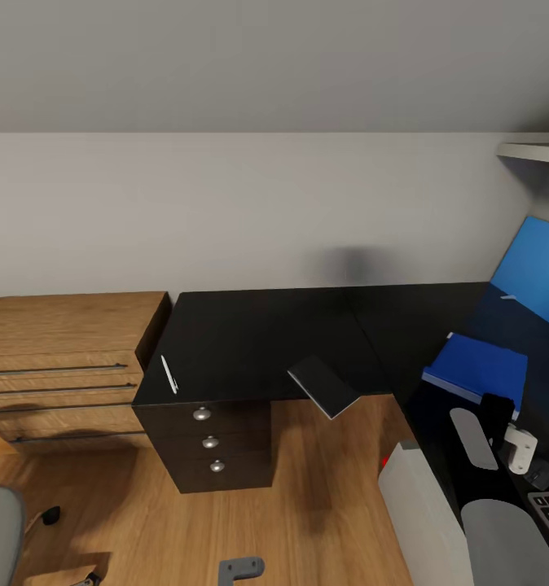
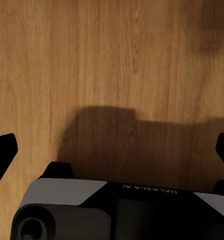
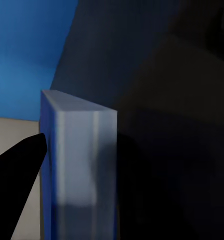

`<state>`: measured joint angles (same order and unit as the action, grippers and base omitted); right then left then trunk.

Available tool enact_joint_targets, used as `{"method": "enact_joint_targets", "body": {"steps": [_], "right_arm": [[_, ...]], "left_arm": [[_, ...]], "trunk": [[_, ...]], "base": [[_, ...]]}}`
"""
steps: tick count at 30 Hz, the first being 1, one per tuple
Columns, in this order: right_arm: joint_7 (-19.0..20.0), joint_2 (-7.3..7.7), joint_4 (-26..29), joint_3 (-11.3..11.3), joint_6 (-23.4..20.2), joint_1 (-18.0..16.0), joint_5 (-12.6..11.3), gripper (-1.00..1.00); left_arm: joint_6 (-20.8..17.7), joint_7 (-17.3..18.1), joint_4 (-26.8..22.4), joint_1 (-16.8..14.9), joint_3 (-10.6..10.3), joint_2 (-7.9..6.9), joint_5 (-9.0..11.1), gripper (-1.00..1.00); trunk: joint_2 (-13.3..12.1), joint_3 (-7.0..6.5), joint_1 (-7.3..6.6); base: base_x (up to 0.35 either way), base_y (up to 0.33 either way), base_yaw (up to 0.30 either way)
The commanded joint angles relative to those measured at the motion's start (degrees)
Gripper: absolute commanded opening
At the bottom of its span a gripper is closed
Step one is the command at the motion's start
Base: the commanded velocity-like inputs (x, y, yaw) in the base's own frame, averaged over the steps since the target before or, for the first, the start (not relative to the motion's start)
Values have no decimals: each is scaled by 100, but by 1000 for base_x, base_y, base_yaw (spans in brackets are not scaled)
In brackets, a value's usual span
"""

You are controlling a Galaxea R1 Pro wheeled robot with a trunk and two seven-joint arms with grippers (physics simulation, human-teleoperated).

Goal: In the bedroom, organize the workspace by keeping the computer under the desk, ensuring the monitor is on the desk, placing the keyboard on the desk next to the monitor, placing the mouse on the desk next to the keyboard, moving the folder from the swivel chair onto the desk next to the mouse, stacking the notebook on top of the folder with the pen on top of the notebook, and positioning the swivel chair next to the desk.

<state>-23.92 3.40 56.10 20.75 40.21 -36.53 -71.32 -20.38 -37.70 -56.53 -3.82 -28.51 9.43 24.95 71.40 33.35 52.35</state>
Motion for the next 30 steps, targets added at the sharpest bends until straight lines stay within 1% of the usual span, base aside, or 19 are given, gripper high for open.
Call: {"method": "enact_joint_targets", "body": {"steps": [1, 16, 17, 30], "right_arm": [[-17, 2, 5, -4, 21, -3, -14, -100], [-26, -5, -2, -1, 13, -3, -31, -100], [-27, -5, -2, -1, 13, -3, -31, 100], [-21, -9, -2, -1, 13, -3, -22, 100]], "left_arm": [[-18, -44, -8, -4, -15, -3, 36, 100], [-18, -44, -7, -4, -15, -3, 36, 100], [-18, -44, -7, -4, -15, -3, 36, 100], [-18, -44, -7, -4, -15, -3, 36, 100]], "trunk": [[3, 5, 0], [3, 5, 0], [3, 5, 0], [3, 5, 0]], "base": [[1, -1, 0], [0, 0, 0], [0, 0, 0], [0, 0, 0]]}}
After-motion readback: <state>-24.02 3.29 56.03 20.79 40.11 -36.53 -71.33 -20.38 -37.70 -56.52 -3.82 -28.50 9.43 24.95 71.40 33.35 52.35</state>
